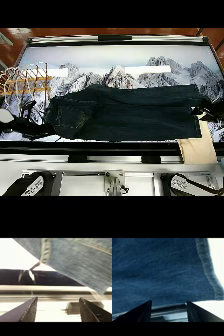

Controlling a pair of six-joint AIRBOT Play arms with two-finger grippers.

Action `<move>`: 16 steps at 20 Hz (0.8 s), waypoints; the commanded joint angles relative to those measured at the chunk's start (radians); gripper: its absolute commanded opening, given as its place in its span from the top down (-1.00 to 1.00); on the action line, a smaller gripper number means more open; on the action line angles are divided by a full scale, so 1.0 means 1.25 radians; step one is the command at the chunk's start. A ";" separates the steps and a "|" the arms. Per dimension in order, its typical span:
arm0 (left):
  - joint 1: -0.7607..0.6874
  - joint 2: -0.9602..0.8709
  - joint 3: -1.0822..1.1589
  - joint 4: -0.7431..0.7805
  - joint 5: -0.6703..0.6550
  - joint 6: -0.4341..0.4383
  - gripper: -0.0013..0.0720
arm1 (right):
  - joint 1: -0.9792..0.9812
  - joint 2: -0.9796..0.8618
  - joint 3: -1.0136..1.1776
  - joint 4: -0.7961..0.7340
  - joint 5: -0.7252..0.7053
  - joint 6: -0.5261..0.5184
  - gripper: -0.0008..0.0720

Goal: Fold the shirts.

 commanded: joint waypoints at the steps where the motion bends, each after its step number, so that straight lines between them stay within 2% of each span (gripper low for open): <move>1: 0.061 0.017 -0.091 -0.061 0.127 0.018 -0.73 | -0.003 0.025 -0.029 0.051 0.025 -0.007 -0.56; 6: 0.057 -0.054 -0.104 -0.138 0.281 0.033 -0.73 | -0.003 0.025 -0.029 0.069 0.028 0.002 -0.56; 12: 0.057 -0.138 -0.104 -0.137 0.299 0.051 -0.70 | -0.003 0.025 -0.029 0.069 0.029 0.008 -0.56; 13: 0.057 -0.145 -0.104 -0.137 0.307 0.050 -0.61 | -0.003 0.025 -0.029 0.068 0.029 0.009 -0.56; 16: 0.057 -0.149 -0.102 -0.140 0.334 0.044 0.26 | -0.003 0.024 -0.029 0.062 0.028 0.018 -0.56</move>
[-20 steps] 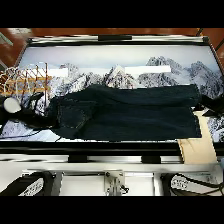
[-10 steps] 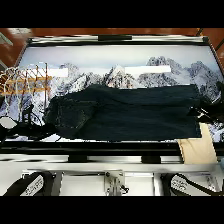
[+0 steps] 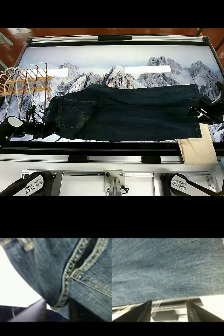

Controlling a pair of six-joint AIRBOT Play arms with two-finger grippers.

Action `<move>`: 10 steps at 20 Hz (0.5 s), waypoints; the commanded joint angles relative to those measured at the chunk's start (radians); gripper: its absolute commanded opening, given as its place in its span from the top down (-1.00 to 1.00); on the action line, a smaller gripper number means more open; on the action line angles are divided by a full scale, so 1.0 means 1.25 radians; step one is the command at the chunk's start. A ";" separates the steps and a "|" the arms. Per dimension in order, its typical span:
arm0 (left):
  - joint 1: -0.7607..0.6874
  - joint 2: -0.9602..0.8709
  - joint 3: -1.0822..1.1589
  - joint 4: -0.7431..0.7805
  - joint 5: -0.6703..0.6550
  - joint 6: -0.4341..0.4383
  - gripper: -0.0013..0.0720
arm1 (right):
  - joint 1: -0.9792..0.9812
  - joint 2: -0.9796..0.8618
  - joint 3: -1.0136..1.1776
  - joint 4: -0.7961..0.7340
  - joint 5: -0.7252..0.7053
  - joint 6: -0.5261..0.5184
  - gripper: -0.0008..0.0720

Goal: Fold the shirts.

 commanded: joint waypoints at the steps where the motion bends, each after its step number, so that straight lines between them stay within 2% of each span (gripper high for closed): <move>1: 0.000 -0.011 0.002 -0.004 0.031 -0.003 0.50 | 0.000 0.000 -0.001 -0.012 0.001 0.005 -0.60; 2: 0.000 -0.008 0.007 -0.004 0.024 0.000 0.73 | -0.001 0.000 -0.005 -0.026 0.012 0.002 -0.89; 5: 0.000 0.026 0.034 -0.003 -0.038 0.059 0.74 | -0.004 0.000 -0.038 -0.085 0.044 -0.011 -0.89; 8: 0.000 0.101 0.038 -0.003 -0.095 0.066 0.74 | -0.033 0.000 -0.086 -0.055 0.043 -0.033 -0.89; 10: 0.000 0.138 0.037 -0.003 -0.136 0.067 0.74 | -0.054 0.001 -0.090 -0.119 0.038 -0.050 -0.88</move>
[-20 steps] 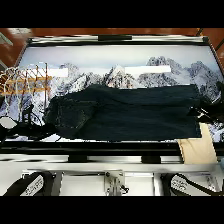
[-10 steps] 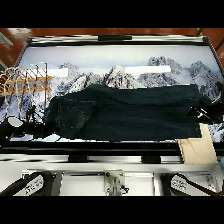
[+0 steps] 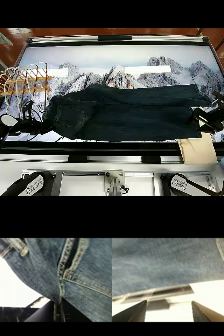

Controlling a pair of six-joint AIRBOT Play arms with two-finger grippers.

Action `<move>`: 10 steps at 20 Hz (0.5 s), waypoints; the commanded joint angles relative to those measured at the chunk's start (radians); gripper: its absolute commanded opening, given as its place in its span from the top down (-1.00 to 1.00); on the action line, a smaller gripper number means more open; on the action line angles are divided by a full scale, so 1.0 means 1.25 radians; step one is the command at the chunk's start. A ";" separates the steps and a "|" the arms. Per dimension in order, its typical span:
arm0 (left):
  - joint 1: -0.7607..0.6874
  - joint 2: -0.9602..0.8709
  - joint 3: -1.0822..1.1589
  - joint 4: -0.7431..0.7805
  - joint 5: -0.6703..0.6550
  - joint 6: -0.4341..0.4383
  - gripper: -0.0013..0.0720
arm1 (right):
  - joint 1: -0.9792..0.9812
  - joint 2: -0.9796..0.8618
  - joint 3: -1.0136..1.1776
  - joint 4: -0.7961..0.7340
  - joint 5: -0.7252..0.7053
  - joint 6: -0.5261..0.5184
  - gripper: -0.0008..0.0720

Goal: Fold the shirts.

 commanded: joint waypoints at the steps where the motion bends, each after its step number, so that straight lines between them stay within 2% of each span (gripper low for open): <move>1: 0.000 0.069 0.004 0.001 -0.080 0.014 0.74 | -0.037 0.000 -0.020 -0.089 0.004 -0.023 -0.88; 3: 0.000 0.099 0.004 0.003 -0.082 0.013 0.74 | -0.075 0.000 -0.020 -0.134 -0.001 -0.011 -0.88; 6: 0.000 0.112 0.004 0.012 -0.082 0.014 0.74 | -0.113 -0.001 -0.042 -0.098 -0.063 0.037 -0.88; 10: 0.001 0.111 0.004 0.045 -0.081 0.014 0.74 | -0.113 -0.014 -0.079 -0.146 -0.106 0.066 -0.88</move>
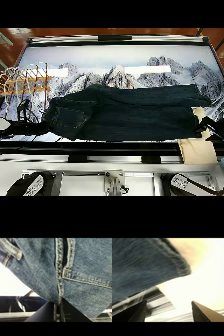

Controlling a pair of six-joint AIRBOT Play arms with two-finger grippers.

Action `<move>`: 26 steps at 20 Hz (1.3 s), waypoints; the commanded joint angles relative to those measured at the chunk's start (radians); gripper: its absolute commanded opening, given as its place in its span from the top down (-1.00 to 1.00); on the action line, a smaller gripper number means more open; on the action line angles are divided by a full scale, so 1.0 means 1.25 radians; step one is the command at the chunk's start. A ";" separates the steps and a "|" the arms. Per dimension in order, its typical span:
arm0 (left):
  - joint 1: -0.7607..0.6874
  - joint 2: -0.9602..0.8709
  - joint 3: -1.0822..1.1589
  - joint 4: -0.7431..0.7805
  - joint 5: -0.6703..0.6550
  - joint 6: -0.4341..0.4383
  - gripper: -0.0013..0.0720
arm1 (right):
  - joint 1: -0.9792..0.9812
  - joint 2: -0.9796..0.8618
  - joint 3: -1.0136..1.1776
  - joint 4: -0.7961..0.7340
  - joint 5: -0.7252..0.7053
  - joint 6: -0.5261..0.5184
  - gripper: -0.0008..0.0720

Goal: Fold the shirts.

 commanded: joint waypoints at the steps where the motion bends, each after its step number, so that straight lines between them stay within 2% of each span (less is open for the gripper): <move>1: 0.001 0.006 0.000 0.020 -0.005 0.002 0.74 | -0.009 -0.014 -0.027 -0.029 -0.058 0.031 -0.88; 4: 0.001 0.006 0.001 0.023 -0.004 0.013 0.74 | -0.009 -0.026 -0.028 -0.015 -0.123 0.054 -0.88; 6: 0.001 0.006 0.001 0.023 -0.004 0.017 0.74 | -0.009 -0.052 -0.028 0.001 -0.127 0.055 -0.87; 8: 0.001 0.006 0.001 0.023 -0.005 0.020 0.74 | -0.009 -0.070 -0.028 0.031 -0.149 0.054 -0.66; 9: 0.001 0.006 0.001 0.023 -0.006 0.020 0.74 | -0.009 -0.074 -0.028 0.037 -0.164 0.057 -0.66; 11: 0.001 0.006 0.001 0.023 -0.006 0.020 0.74 | -0.005 -0.077 -0.028 0.033 -0.179 0.061 -0.39; 12: 0.001 0.006 0.001 0.023 -0.006 0.020 0.74 | -0.005 -0.077 -0.028 0.033 -0.183 0.061 -0.39; 13: 0.001 0.006 0.001 0.023 -0.006 0.020 0.74 | -0.005 -0.077 -0.028 0.029 -0.183 0.061 -0.22; 14: 0.001 0.006 0.001 0.023 -0.005 0.020 0.74 | -0.005 -0.077 -0.028 0.026 -0.183 0.061 0.08; 15: 0.001 0.006 0.001 0.023 -0.004 0.020 0.74 | -0.005 -0.077 -0.028 0.027 -0.182 0.061 0.19; 17: 0.001 0.006 0.001 0.023 -0.008 0.020 0.74 | -0.005 -0.077 -0.028 0.033 -0.158 0.055 0.59; 18: 0.001 0.006 0.001 0.023 -0.013 0.020 0.74 | -0.005 -0.076 -0.028 0.032 -0.134 0.038 0.72; 22: 0.000 0.008 0.036 0.023 -0.040 0.105 0.74 | -0.006 -0.016 -0.016 0.014 -0.101 -0.006 0.72; 26: 0.000 0.008 0.185 0.023 -0.114 0.154 0.74 | -0.006 0.081 0.099 -0.023 -0.092 -0.025 0.72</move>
